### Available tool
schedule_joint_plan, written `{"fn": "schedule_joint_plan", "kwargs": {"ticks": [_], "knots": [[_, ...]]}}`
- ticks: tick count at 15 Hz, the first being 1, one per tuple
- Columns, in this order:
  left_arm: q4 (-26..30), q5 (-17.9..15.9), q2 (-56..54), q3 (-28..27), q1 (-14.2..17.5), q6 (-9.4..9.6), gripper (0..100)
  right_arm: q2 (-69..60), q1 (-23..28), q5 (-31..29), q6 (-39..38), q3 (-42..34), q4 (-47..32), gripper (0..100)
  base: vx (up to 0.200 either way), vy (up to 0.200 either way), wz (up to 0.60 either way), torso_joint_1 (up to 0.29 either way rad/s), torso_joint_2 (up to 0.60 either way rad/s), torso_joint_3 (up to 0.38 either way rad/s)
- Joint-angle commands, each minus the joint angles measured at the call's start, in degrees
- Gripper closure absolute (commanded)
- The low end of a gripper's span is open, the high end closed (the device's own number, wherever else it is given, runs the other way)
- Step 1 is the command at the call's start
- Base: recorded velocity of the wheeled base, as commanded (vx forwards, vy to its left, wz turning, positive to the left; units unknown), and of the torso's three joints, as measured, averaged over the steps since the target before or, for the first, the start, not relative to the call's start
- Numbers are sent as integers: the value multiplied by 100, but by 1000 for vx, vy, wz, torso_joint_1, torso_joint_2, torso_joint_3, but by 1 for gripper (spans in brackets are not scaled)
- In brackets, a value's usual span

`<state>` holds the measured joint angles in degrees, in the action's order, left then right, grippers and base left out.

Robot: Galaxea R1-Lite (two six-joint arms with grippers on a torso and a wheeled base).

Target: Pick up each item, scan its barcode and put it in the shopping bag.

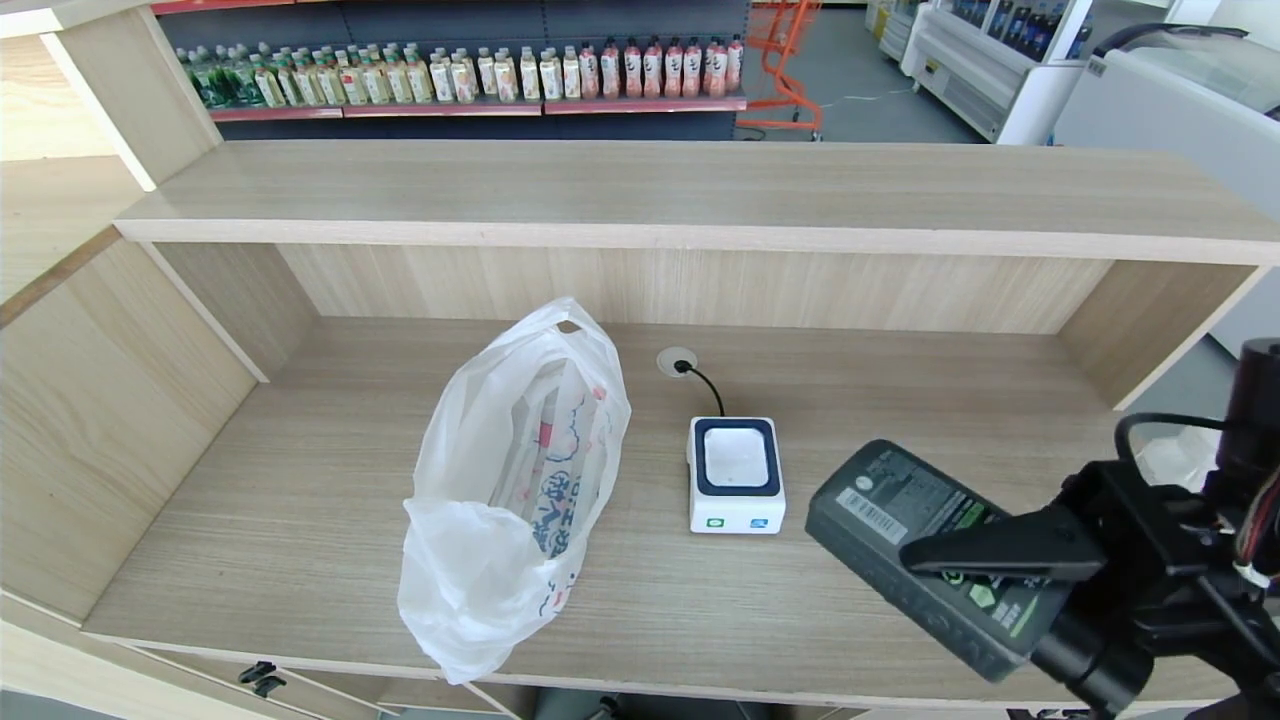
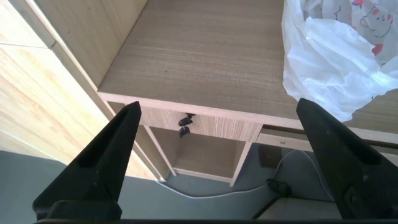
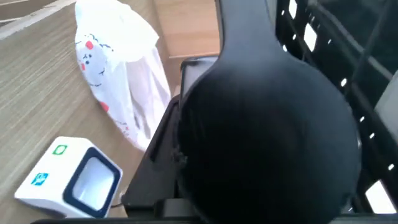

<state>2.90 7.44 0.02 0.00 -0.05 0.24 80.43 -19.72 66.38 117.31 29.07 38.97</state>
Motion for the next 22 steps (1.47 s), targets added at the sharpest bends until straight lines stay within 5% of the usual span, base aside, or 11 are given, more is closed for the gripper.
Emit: {"fn": "schedule_joint_plan", "kwargs": {"ticks": [1, 4, 6, 8, 11, 12, 13, 16, 22], "knots": [[0, 3, -2, 0, 5, 2, 0, -1100, 452, -811, -1703, -77, -4, 100, 0, 0, 0, 0, 0, 0], [0, 3, -2, 0, -4, 2, 0, -1364, 856, -380, -2995, -306, -197, 100, 0, 0, 0, 0, 0, 0], [0, 3, -2, 0, -4, 2, 0, -1592, 865, -503, -4911, -69, -1032, 100, 0, 0, 0, 0, 0, 0], [0, 3, -2, 0, 5, 2, 0, -1689, 918, -1927, -7345, -42, -1058, 100, 0, 0, 0, 0, 0, 0], [0, 3, -2, 0, -4, 2, 0, -1100, 742, -3983, -12074, 116, -1173, 100, 0, 0, 0, 0, 0, 0], [0, 3, -2, 0, -4, -7, 0, -1056, 724, -4054, -12258, 125, -1173, 100, 0, 0, 0, 0, 0, 0], [0, 3, -2, 0, -4, 2, 0, -537, 716, -4265, -13981, 178, -1173, 100, 0, 0, 0, 0, 0, 0], [0, 3, -2, 0, -4, -7, 0, 201, 698, -4309, -14667, 353, -1050, 100, 0, 0, 0, 0, 0, 0], [0, 3, -2, 0, 5, 2, 0, 1519, 408, -4309, -14746, 1092, -566, 100, 0, 0, 0, 0, 0, 0]]}}
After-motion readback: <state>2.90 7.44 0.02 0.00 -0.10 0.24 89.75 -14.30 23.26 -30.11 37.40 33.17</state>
